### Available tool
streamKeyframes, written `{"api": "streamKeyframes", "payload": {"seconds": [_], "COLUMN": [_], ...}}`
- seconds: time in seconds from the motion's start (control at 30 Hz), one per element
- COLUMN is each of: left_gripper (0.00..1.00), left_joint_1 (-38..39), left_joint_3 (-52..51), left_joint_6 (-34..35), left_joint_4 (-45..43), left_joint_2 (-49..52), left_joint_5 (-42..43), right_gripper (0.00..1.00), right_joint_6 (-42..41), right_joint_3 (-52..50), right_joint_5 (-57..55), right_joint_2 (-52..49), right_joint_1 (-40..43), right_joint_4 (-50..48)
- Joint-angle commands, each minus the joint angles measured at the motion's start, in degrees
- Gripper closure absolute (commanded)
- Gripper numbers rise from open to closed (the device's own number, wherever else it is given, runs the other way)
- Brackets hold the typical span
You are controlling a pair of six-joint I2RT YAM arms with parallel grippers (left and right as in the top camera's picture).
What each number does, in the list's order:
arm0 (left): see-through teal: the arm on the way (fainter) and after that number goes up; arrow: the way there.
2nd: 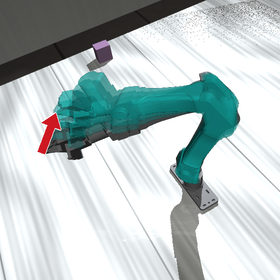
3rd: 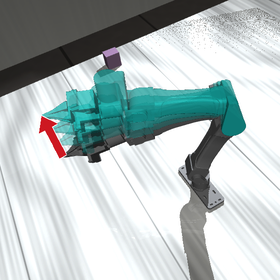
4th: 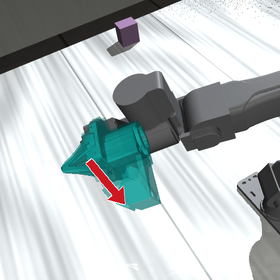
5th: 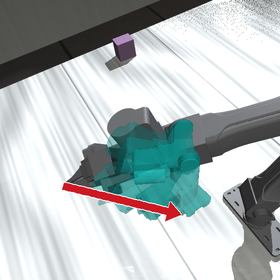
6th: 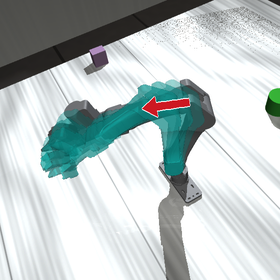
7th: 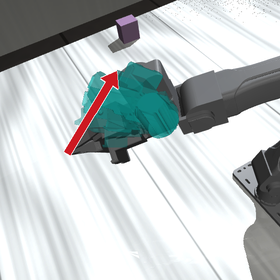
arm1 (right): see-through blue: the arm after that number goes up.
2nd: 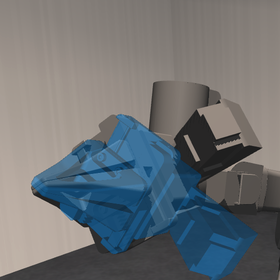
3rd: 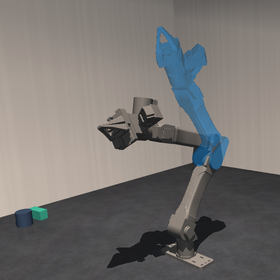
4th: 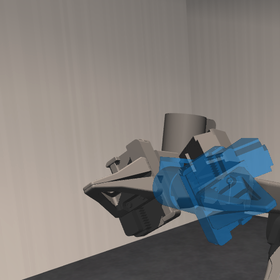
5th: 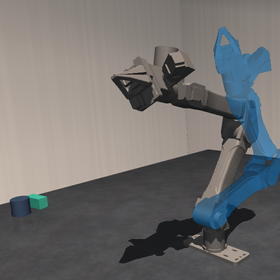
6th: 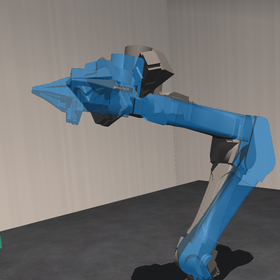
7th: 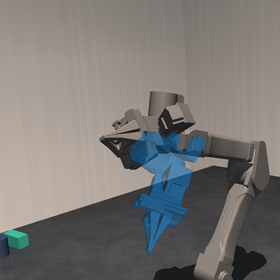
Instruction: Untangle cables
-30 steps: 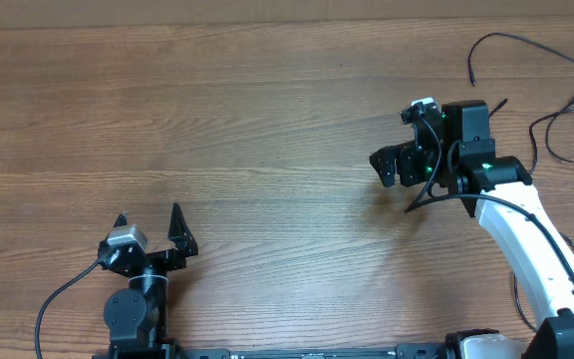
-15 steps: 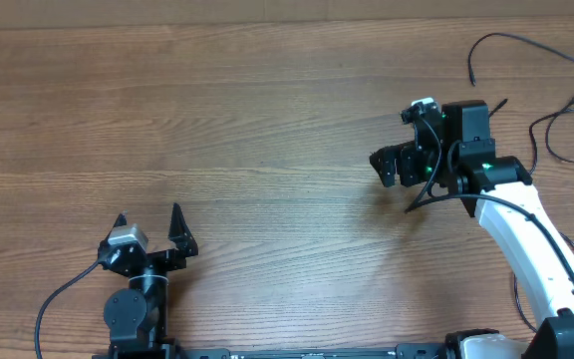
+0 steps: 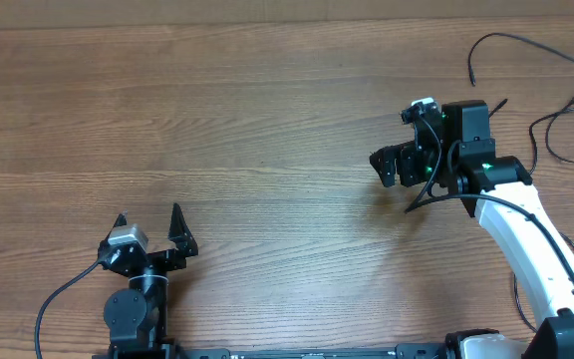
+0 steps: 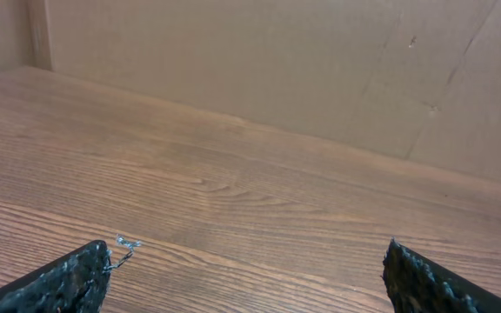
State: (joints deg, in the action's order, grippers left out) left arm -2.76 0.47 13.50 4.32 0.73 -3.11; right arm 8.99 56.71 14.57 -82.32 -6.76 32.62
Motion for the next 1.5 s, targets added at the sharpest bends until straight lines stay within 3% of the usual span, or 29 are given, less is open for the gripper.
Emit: {"api": "streamKeyframes", "payload": {"seconds": [0.0,0.5,0.77,1.1,1.47], "left_gripper": [0.00,0.01,0.00,0.00,0.01], "left_joint_1": [-0.33,-0.33,-0.33,-0.33,-0.33], "left_joint_3": [-0.17,-0.17,-0.17,-0.17,-0.17], "left_joint_6": [-0.85,-0.85,-0.85,-0.85,-0.85], "left_joint_4": [-0.13,-0.13,-0.13,-0.13,-0.13], "left_joint_2": [-0.48,-0.48,-0.48,-0.48,-0.48], "left_joint_5": [-0.92,-0.90,-0.92,-0.92,-0.92], "right_gripper": [0.00,0.00,0.00,0.00,0.00], "right_joint_6": [-0.17,-0.15,0.11,1.79,1.53], "right_joint_3": [1.49,1.49,0.98,-10.03,-32.76], "right_joint_5": [-0.39,-1.05,-1.05,-1.05,-0.33], "right_joint_2": [1.40,1.90,7.69,20.17,37.31], "right_joint_1": [0.02,0.07,0.07,0.09,3.32], "right_joint_4": [-0.13,-0.13,0.46,-20.31,-47.41]}}
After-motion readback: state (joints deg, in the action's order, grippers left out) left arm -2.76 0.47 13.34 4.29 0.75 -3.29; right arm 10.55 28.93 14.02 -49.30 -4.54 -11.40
